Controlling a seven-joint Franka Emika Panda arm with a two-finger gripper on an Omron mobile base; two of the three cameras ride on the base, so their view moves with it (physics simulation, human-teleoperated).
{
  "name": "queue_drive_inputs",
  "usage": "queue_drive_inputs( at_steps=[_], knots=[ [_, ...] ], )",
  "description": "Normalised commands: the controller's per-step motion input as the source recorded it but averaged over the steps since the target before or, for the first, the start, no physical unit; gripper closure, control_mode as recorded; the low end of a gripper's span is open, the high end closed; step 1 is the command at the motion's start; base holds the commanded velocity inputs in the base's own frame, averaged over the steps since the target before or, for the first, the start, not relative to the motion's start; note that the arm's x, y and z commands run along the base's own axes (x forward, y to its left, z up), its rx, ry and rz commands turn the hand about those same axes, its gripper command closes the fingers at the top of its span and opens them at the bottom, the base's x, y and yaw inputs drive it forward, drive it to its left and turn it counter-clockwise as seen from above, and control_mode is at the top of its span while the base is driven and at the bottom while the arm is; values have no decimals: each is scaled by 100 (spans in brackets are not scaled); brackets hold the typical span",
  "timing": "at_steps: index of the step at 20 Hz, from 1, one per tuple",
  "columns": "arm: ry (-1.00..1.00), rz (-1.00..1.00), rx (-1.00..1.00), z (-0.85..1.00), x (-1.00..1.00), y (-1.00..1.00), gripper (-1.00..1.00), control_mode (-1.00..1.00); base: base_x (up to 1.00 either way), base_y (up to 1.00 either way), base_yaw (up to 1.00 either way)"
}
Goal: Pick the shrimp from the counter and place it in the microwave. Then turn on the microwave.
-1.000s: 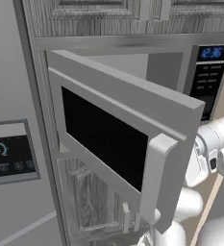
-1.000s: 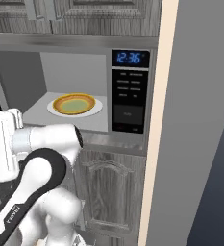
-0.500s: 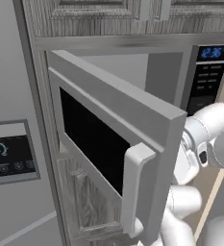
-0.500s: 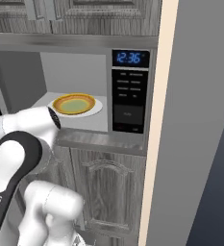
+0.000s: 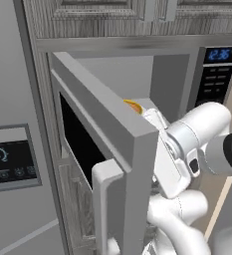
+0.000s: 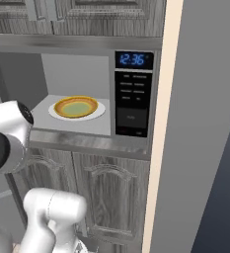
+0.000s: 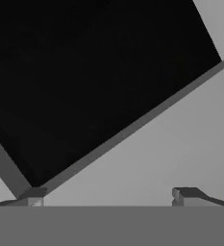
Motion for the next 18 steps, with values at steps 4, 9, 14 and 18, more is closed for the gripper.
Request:
queue_drive_inputs(
  at_steps=[4,9,14,18],
  knots=[
    [0,0,0,-4,-28,51,-100,-100,0,0,0],
    [-2,0,0,-5,-18,46,-100,-100,0,0,0],
    [-7,0,0,-2,-16,41,-100,-100,0,0,0],
    [-9,0,0,0,-7,29,-100,-100,0,0,0]
  ],
)
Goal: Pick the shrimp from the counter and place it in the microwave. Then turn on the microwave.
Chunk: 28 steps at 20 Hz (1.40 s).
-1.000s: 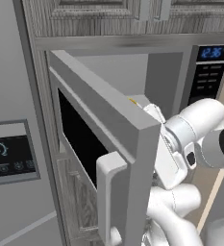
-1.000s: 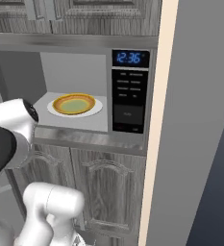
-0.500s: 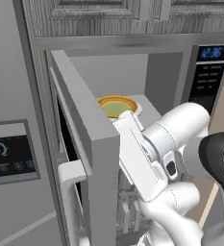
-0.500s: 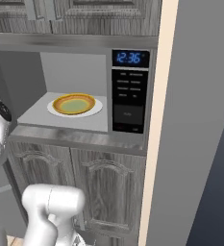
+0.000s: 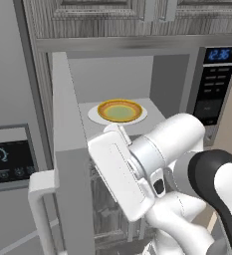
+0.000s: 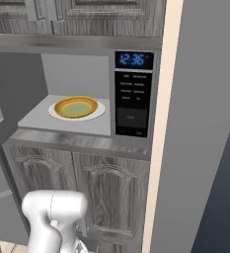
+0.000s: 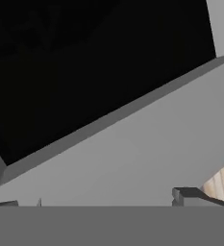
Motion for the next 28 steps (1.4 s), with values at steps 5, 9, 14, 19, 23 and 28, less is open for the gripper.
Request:
queue_drive_inputs(
  at_steps=[5,9,14,19,23,28],
  knots=[
    [-5,0,0,0,0,12,-100,-100,0,0,0],
    [-5,0,0,0,2,5,-100,-100,0,0,0],
    [-1,-3,-6,0,11,-12,-100,-100,0,0,0],
    [-4,-8,-14,1,4,-35,-100,-100,0,0,0],
    [-12,-8,-13,5,0,-42,-100,-100,0,0,0],
    [-24,-8,-13,8,0,-42,-100,-100,0,0,0]
  ],
)
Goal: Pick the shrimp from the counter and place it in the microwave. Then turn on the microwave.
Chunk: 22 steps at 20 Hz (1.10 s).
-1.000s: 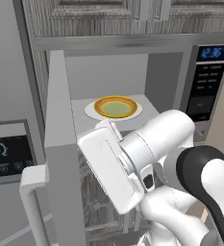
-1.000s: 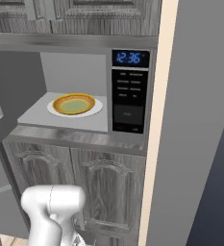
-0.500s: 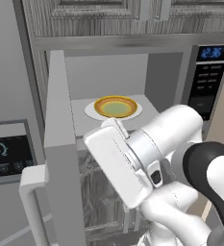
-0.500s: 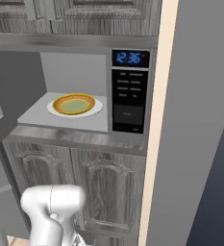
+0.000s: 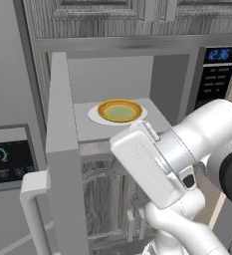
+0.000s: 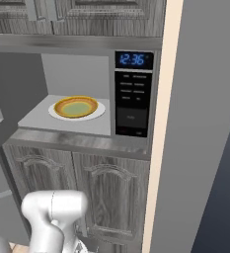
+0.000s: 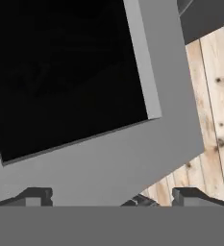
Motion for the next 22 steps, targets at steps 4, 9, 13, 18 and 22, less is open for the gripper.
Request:
queue_drive_inputs(
  at_steps=[4,9,13,18,22],
  knots=[
    [-30,-10,-16,8,-3,-41,-100,-100,0,0,0],
    [-33,-12,-18,7,-3,-38,-100,-100,0,0,0],
    [-18,-13,-17,9,0,-42,-100,-100,0,0,0],
    [-8,-12,-16,11,3,-41,-100,-100,0,0,0],
    [-5,-9,-14,8,4,-43,-100,-100,0,0,0]
  ],
)
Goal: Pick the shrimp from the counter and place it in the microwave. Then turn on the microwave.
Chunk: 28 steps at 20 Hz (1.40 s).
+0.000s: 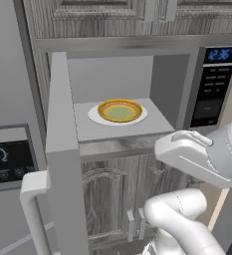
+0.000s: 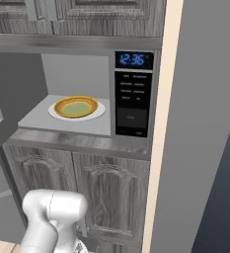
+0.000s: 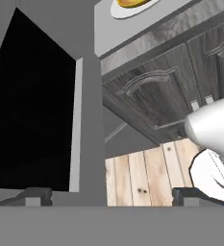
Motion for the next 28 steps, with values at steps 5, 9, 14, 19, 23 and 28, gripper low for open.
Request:
queue_drive_inputs(
  at_steps=[5,9,14,19,23,28],
  knots=[
    [-4,-5,-14,3,8,-40,-100,-100,0,0,0],
    [-4,-1,-15,0,12,-38,-100,-100,0,0,0],
    [-16,0,-18,-2,17,-38,-100,-100,0,0,0],
    [-15,0,-15,-7,18,-36,-100,-100,0,0,0],
    [-12,0,-11,-7,21,-39,-100,-100,0,0,0],
    [-7,0,-6,-1,18,-32,-100,-100,0,0,0]
  ],
)
